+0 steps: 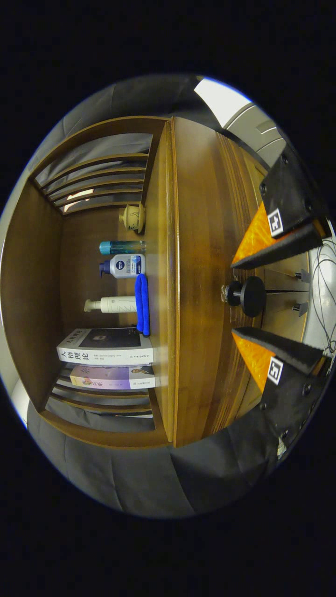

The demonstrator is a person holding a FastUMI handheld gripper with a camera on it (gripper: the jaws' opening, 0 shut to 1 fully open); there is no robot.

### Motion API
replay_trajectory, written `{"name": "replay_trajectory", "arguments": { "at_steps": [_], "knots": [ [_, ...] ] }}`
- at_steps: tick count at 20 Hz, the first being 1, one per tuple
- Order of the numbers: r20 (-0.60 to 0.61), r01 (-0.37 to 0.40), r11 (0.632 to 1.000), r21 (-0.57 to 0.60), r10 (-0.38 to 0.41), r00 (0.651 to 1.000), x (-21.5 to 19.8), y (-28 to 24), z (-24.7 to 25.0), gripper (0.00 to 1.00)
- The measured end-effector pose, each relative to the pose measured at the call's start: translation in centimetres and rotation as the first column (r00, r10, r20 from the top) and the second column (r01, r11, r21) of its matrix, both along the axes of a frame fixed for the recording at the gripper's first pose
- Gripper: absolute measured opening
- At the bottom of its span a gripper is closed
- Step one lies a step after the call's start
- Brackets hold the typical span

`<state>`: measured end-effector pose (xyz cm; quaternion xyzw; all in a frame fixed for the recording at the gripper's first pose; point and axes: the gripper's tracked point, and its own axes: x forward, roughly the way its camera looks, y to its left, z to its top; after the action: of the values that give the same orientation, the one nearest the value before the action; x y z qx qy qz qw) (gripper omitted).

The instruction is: Pull open the drawer, take out the items inside it, and place them on the countertop above the cabinet.

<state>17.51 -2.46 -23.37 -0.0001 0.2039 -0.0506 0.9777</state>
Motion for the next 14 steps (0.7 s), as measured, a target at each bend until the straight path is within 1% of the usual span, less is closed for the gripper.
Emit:
{"name": "replay_trajectory", "arguments": {
  "at_steps": [4, 6, 8, 10, 14],
  "knots": [
    [-0.02, 0.003, 1.0, 0.004, -0.003, 1.0, 0.08, 0.03, -0.32, 0.49],
    [-0.037, -0.007, 1.0, -0.005, 0.007, 0.999, 0.12, -0.02, -0.42, 0.41],
    [-0.043, -0.004, 1.0, 0.008, 0.004, 0.999, 0.14, -0.05, -0.33, 0.29],
    [-0.049, -0.011, 1.0, -0.008, 0.011, 0.999, 0.06, -0.09, -0.41, 0.29],
    [-0.058, -0.003, 1.0, -0.009, 0.002, 0.998, -0.06, -0.08, -0.36, 0.29]
  ]
}}
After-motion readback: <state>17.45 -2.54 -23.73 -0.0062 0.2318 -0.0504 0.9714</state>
